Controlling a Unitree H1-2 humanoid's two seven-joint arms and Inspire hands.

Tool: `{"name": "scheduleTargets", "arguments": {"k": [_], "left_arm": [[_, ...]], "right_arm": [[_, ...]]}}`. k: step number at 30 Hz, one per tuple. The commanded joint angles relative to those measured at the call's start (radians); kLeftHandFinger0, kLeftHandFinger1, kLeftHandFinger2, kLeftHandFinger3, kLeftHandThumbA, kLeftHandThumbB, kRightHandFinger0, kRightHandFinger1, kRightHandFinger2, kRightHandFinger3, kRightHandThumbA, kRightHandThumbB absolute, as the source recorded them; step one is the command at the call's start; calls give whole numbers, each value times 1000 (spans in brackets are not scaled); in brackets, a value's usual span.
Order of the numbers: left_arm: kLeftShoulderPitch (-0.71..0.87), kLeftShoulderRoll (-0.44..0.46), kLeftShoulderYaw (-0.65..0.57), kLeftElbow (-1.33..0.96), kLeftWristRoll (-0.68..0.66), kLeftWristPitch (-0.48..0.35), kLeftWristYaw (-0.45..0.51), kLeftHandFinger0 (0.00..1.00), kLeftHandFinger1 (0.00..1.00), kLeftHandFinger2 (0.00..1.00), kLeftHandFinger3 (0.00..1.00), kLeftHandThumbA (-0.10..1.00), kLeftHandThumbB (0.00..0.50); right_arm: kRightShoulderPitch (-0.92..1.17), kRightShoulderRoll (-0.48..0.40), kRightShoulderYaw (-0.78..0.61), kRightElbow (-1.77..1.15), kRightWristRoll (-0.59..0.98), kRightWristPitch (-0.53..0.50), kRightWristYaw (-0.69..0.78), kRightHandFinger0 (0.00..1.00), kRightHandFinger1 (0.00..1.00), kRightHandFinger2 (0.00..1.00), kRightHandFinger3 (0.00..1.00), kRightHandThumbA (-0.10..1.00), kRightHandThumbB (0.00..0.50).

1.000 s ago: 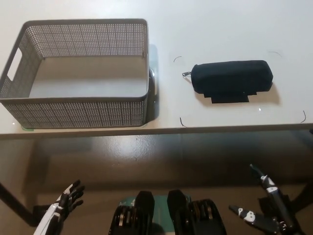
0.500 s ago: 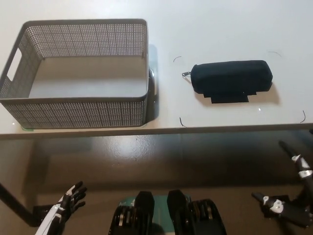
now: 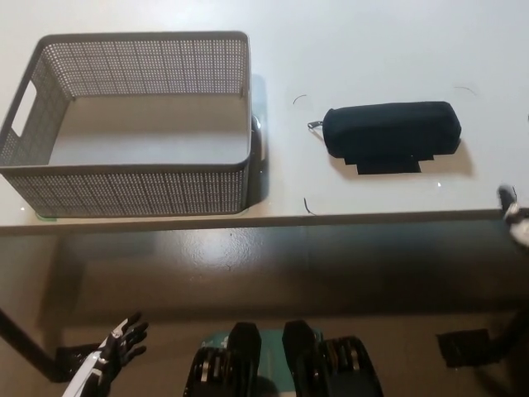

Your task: Use the right hand to pick up the pencil case on the right hand side and put it into a grey container on the left side

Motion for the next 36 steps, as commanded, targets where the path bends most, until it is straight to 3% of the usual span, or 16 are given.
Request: {"name": "scheduleTargets", "arguments": {"k": [1,4,7,9,12,14,15,17,24,28,33,36], "left_arm": [[3,30,10,1,-32,-65,-33,1000,1000,1000,1000,1000,390],[4,30,9,4,-22,-69,-29,1000,1000,1000,1000,1000,410],[13,28,8,7,-12,-89,-27,1000,1000,1000,1000,1000,384],[13,28,8,10,-1,-102,-21,1000,1000,1000,1000,1000,394],[20,24,10,5,-21,-87,-27,1000,1000,1000,1000,1000,388],[24,25,9,-1,-25,-67,-31,1000,1000,1000,1000,1000,408],[25,27,9,-1,-24,-71,-32,1000,1000,1000,1000,1000,396],[25,24,9,0,-20,-73,-28,1000,1000,1000,1000,1000,411],[22,24,7,12,-7,-102,-29,1000,1000,1000,1000,1000,356],[24,25,7,8,-9,-89,-31,1000,1000,1000,1000,1000,388],[15,28,9,23,-6,-117,-34,1000,1000,1000,1000,1000,353],[14,29,8,23,-13,-104,-39,1000,1000,1000,1000,1000,385]], "right_arm": [[-130,-77,20,7,-104,141,116,1000,1000,1000,1000,390,500],[-193,-100,44,49,-111,150,134,1000,1000,1000,1000,413,500],[-263,-128,84,112,-113,175,174,1000,1000,1000,1000,447,500],[-310,-142,110,159,-119,173,189,1000,1000,1000,1000,478,500],[-375,-148,140,235,-107,170,202,1000,1000,1000,1000,497,500],[-431,-153,167,303,-104,161,220,1000,1000,1000,1000,567,500],[-440,-154,174,317,-105,160,221,1000,1000,1000,1000,633,500],[-488,-160,195,383,-92,155,239,1000,1000,1000,1000,997,499],[-587,-147,219,565,29,79,285,1000,1000,1000,1000,1000,500],[-628,-135,231,628,68,114,333,1000,1000,1000,1000,1000,500],[-723,-113,282,762,60,106,364,1000,1000,1000,1000,1000,500],[-779,-100,318,824,56,117,393,1000,1000,1000,1000,1000,500]]}}
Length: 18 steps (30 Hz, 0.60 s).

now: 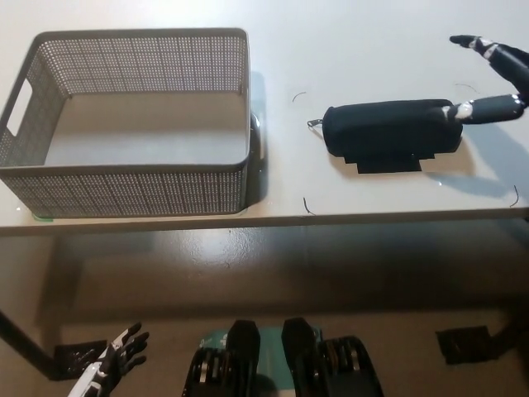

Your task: Use the right hand to pick up the pencil case on the right hand side and put it into a grey container on the left side

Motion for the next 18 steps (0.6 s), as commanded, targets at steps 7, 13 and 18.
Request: {"name": "scheduleTargets", "arguments": {"k": [7,13,18], "left_arm": [[0,22,5,-15,-5,-29,-9,1000,1000,1000,1000,1000,407],[-2,20,1,-26,-2,-20,-11,1000,1000,1000,1000,1000,405],[-5,23,0,-23,16,-43,-4,1000,1000,1000,1000,1000,405]], "right_arm": [[-249,71,111,202,-2,-20,85,1000,1000,1000,1000,1000,500],[-311,117,171,308,-18,-51,67,1000,1000,1000,1000,1000,500],[-340,148,225,372,-47,-62,62,1000,1000,1000,1000,1000,500]]}}
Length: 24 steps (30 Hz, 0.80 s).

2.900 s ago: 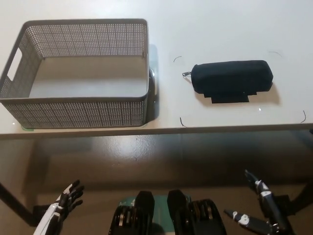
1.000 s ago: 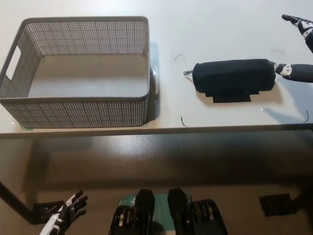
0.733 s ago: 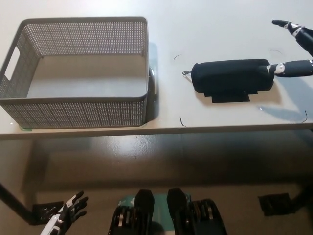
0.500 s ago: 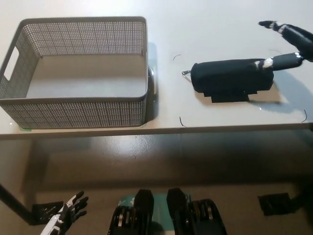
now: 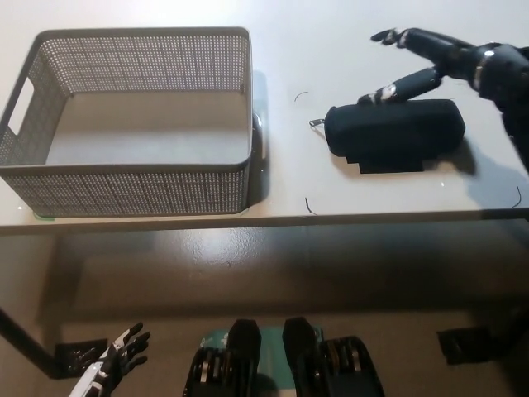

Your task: Use the right hand to pick up the pencil case on the right hand side and put it into a grey container on the left side

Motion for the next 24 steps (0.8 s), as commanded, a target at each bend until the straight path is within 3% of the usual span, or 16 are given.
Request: {"name": "scheduleTargets", "arguments": {"k": [1,14,18,20,21,24], "left_arm": [[-6,23,2,-21,11,-40,-1,1000,1000,1000,1000,1000,414],[-9,27,3,-19,34,-49,7,1000,1000,1000,1000,1000,432],[-5,25,4,-23,8,-32,-7,1000,1000,1000,1000,1000,421],[-4,27,5,-28,-11,-8,-17,1000,1000,1000,1000,1000,441],[-5,27,5,-25,-7,-21,-16,1000,1000,1000,1000,1000,425],[-10,26,4,-24,-6,-21,-16,1000,1000,1000,1000,1000,451]], "right_arm": [[-87,7,33,36,-35,-48,-1,1000,1000,1000,1000,1000,500],[-142,12,105,174,-85,-76,-42,1000,1000,1000,1000,977,500],[-144,2,122,182,-109,-72,-45,1000,1000,1000,1000,973,500],[-147,-4,126,183,-116,-75,-46,1000,1000,1000,1000,967,500],[-147,-5,126,183,-117,-76,-45,1000,1000,1000,1000,965,500],[-149,-12,121,180,-117,-74,-37,1000,1000,1000,1000,931,500]]}}
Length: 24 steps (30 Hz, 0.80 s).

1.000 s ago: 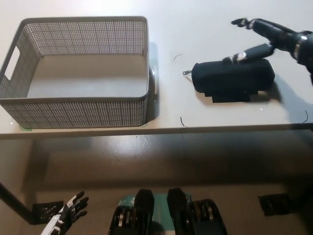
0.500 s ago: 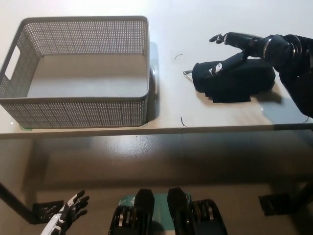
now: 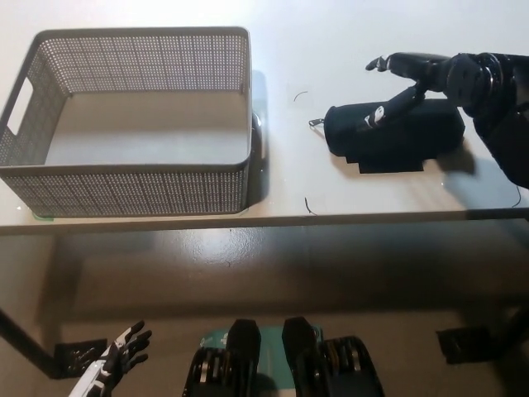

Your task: Use the right hand to pick up the pencil case on the right hand side and put it into a grey container on the left side

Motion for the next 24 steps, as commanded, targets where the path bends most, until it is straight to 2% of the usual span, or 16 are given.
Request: {"name": "scheduleTargets", "arguments": {"k": [1,2,4,8,12,15,16,20,21,24], "left_arm": [[-6,26,4,-23,-14,-22,-11,1000,1000,1000,1000,1000,445],[-6,27,3,-24,-19,-14,-14,1000,1000,1000,1000,1000,457],[-5,27,3,-24,-5,-26,-8,1000,1000,1000,1000,1000,434],[-7,27,3,-23,7,-35,-2,1000,1000,1000,1000,1000,428],[-1,30,1,-37,-21,0,-20,1000,1000,1000,1000,1000,439],[-5,33,2,-32,-17,-13,-20,1000,1000,1000,1000,1000,425],[-6,33,1,-29,-21,-19,-22,1000,1000,1000,1000,1000,407],[-7,28,-1,-33,-16,-13,-19,1000,1000,1000,1000,1000,417],[-9,28,0,-29,-11,-27,-16,1000,1000,1000,1000,1000,400],[-14,28,0,-19,-8,-36,-15,1000,1000,1000,1000,1000,406]], "right_arm": [[-83,-34,-1,-6,-32,-35,-24,1000,1000,1000,1000,926,500],[-83,-33,-2,-2,-34,-34,-23,1000,1000,1000,1000,915,500],[-83,-30,1,1,-40,-36,-26,1000,1000,1000,1000,909,500],[-93,-16,28,35,-74,-33,-30,1000,1000,1000,1000,898,500],[-102,5,47,104,-83,-55,-58,1000,1000,1000,1000,883,500],[-111,26,58,159,-89,-75,-83,1000,1000,1000,1000,883,500],[-114,33,61,178,-91,-83,-92,1000,1000,1000,1000,881,500],[-118,56,77,251,-103,-108,-124,1000,1000,1000,1000,886,500],[-120,66,81,277,-105,-115,-137,1000,1000,1000,1000,895,500],[-128,92,88,354,-100,-147,-172,1000,1000,1000,1000,909,500]]}}
